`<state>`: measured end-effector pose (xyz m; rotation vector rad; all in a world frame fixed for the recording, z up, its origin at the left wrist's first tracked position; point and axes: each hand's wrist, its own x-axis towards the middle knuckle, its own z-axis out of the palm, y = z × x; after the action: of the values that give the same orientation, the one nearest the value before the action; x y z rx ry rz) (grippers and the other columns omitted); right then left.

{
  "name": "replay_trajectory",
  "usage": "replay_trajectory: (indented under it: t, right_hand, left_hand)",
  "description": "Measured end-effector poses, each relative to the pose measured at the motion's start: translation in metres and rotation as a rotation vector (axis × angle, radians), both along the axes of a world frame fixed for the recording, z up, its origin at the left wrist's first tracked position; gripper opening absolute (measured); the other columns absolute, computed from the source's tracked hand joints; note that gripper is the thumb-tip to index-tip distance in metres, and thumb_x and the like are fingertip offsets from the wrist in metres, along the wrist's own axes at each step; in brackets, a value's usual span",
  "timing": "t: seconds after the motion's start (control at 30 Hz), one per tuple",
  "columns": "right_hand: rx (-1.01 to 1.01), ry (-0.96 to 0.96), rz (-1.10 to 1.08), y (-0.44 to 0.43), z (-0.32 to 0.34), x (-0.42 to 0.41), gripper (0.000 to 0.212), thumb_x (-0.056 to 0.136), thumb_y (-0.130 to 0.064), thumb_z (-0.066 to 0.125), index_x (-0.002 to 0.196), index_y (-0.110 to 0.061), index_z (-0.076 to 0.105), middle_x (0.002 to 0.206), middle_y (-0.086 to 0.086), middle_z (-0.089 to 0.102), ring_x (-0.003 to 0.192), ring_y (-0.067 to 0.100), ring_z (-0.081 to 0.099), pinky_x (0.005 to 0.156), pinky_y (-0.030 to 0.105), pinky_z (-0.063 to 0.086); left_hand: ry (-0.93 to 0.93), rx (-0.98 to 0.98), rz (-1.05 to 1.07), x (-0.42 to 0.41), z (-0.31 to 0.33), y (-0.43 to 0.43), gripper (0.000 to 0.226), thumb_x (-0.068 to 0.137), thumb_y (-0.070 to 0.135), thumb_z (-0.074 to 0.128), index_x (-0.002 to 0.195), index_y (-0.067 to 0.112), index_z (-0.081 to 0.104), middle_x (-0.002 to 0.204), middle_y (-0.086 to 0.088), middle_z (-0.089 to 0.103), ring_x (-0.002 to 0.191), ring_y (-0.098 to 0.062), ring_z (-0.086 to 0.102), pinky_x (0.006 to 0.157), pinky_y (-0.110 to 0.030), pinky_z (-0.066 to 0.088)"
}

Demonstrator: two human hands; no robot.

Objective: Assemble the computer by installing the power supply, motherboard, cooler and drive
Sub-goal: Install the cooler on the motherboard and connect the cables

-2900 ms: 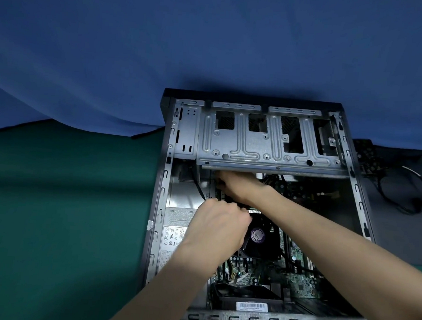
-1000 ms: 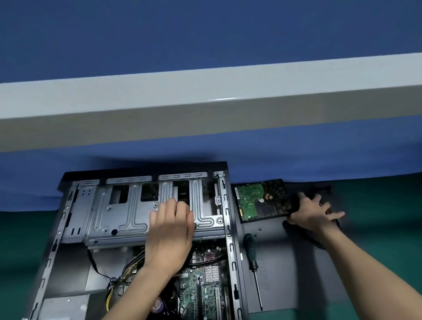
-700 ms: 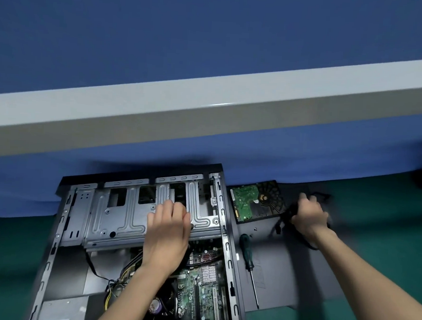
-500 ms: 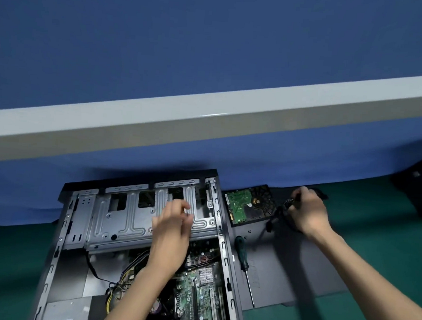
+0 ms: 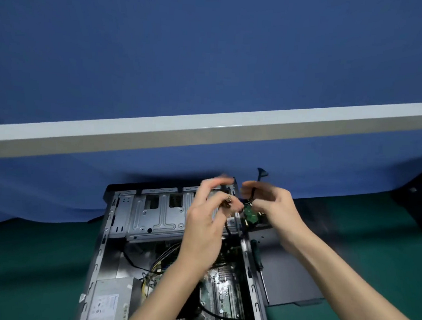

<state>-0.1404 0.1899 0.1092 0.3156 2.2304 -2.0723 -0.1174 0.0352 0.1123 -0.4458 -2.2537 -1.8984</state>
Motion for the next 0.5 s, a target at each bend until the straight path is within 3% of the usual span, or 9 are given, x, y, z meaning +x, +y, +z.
replay_trajectory:
  t: [0.1, 0.17, 0.27, 0.33, 0.4, 0.43, 0.5]
  right_hand:
    - [-0.408, -0.054, -0.149, -0.012, 0.0, 0.0, 0.016, 0.082, 0.003, 0.06, 0.095, 0.0, 0.069, 0.092, 0.016, 0.074, 0.093, 0.026, 0.07, 0.087, 0.037, 0.053]
    - [-0.597, -0.095, -0.272, -0.016, 0.0, -0.001, 0.014, 0.087, 0.01, 0.054, 0.093, 0.003, 0.065, 0.077, 0.018, 0.071, 0.077, 0.028, 0.071, 0.072, 0.033, 0.06]
    - [-0.851, -0.116, -0.411, -0.011, 0.002, -0.003, 0.036, 0.089, 0.017, 0.042, 0.098, -0.011, 0.063, 0.061, 0.015, 0.064, 0.053, 0.022, 0.065, 0.051, 0.021, 0.053]
    - [-0.919, -0.128, -0.478, -0.001, 0.004, -0.005, 0.044, 0.082, 0.018, 0.048, 0.093, -0.024, 0.059, 0.057, 0.013, 0.063, 0.042, 0.016, 0.056, 0.041, 0.016, 0.043]
    - [-0.924, -0.13, -0.442, 0.012, 0.003, -0.005, 0.037, 0.063, 0.006, 0.066, 0.082, -0.021, 0.049, 0.051, 0.003, 0.056, 0.035, 0.009, 0.04, 0.034, 0.016, 0.028]
    - [-0.886, -0.143, -0.387, 0.018, 0.002, -0.004, 0.029, 0.064, -0.005, 0.068, 0.078, -0.019, 0.048, 0.046, -0.003, 0.045, 0.032, 0.008, 0.032, 0.033, 0.018, 0.021]
    - [-0.761, -0.187, -0.285, 0.023, -0.003, -0.001, 0.01, 0.088, -0.022, 0.057, 0.082, -0.014, 0.055, 0.039, -0.008, 0.019, 0.028, 0.007, 0.021, 0.033, 0.021, 0.014]
  left_hand:
    - [-0.08, 0.035, -0.002, 0.003, 0.007, -0.027, 0.022, 0.095, 0.009, 0.053, 0.08, 0.02, 0.064, 0.074, 0.001, 0.067, 0.078, -0.014, 0.065, 0.075, -0.026, 0.05]
    - [-0.076, 0.012, 0.041, 0.004, 0.007, -0.044, 0.022, 0.096, 0.014, 0.052, 0.088, 0.028, 0.066, 0.061, 0.005, 0.058, 0.06, -0.015, 0.055, 0.063, -0.034, 0.048]
    - [0.009, -0.114, 0.14, 0.002, 0.008, -0.071, 0.02, 0.095, 0.022, 0.055, 0.107, 0.034, 0.065, 0.057, 0.015, 0.051, 0.051, -0.004, 0.043, 0.053, -0.024, 0.039]
    - [0.08, -0.277, 0.237, 0.0, 0.007, -0.094, 0.018, 0.093, 0.025, 0.058, 0.109, 0.028, 0.066, 0.061, 0.02, 0.056, 0.052, 0.0, 0.047, 0.055, -0.017, 0.037]
    - [0.077, -0.447, 0.312, 0.0, 0.004, -0.118, 0.018, 0.093, 0.029, 0.059, 0.108, 0.025, 0.067, 0.064, 0.02, 0.059, 0.06, -0.003, 0.054, 0.062, -0.022, 0.041]
    - [0.053, -0.53, 0.337, 0.0, 0.002, -0.129, 0.018, 0.093, 0.032, 0.058, 0.107, 0.026, 0.067, 0.065, 0.018, 0.059, 0.064, -0.008, 0.056, 0.064, -0.027, 0.043]
    - [0.014, -0.68, 0.342, 0.004, -0.006, -0.145, 0.02, 0.094, 0.036, 0.055, 0.107, 0.026, 0.065, 0.081, 0.014, 0.064, 0.076, -0.015, 0.059, 0.067, -0.03, 0.042]
